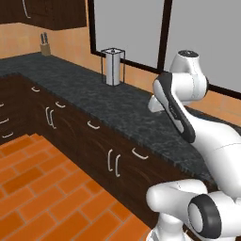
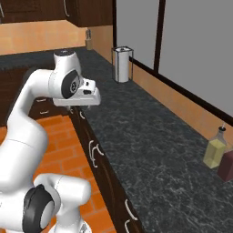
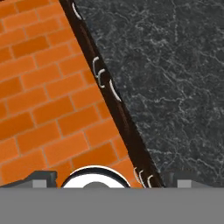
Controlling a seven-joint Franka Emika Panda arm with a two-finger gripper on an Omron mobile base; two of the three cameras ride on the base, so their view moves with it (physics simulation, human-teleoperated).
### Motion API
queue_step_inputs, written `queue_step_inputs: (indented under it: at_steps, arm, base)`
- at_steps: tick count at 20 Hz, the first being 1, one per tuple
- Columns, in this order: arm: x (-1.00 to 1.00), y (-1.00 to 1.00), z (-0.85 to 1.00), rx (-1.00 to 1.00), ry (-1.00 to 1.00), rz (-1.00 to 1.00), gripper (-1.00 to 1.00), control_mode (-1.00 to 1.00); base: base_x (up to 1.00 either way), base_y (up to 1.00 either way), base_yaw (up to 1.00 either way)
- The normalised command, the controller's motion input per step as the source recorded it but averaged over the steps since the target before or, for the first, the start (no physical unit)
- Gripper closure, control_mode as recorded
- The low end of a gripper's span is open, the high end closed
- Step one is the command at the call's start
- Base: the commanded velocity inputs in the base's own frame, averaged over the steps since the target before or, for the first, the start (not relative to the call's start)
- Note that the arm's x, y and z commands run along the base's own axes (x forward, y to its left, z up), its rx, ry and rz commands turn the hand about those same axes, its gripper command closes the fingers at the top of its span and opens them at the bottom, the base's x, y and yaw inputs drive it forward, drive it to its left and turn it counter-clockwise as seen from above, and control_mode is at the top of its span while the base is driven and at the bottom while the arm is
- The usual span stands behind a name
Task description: Take a straw from the drawer in front and place it inside the glass cup on the dining counter.
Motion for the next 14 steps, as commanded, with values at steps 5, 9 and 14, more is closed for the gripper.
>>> queue_step_inputs:
  at_steps: [5, 9, 14]
  arm:
    - [0.18, 0.45, -0.52, -0.51, -0.11, 0.00, -1.00, -1.00]
    - [0.45, 0.51, -0.71, -0.48, -0.03, -0.02, -1.00, -1.00]
    - [0.36, 0.48, -0.69, -0.41, 0.00, -0.02, -1.00, -1.00]
  base:
    - [0.00, 0.00, 0.00]
    - [0.00, 0.00, 0.00]
    - [0.00, 0.00, 0.00]
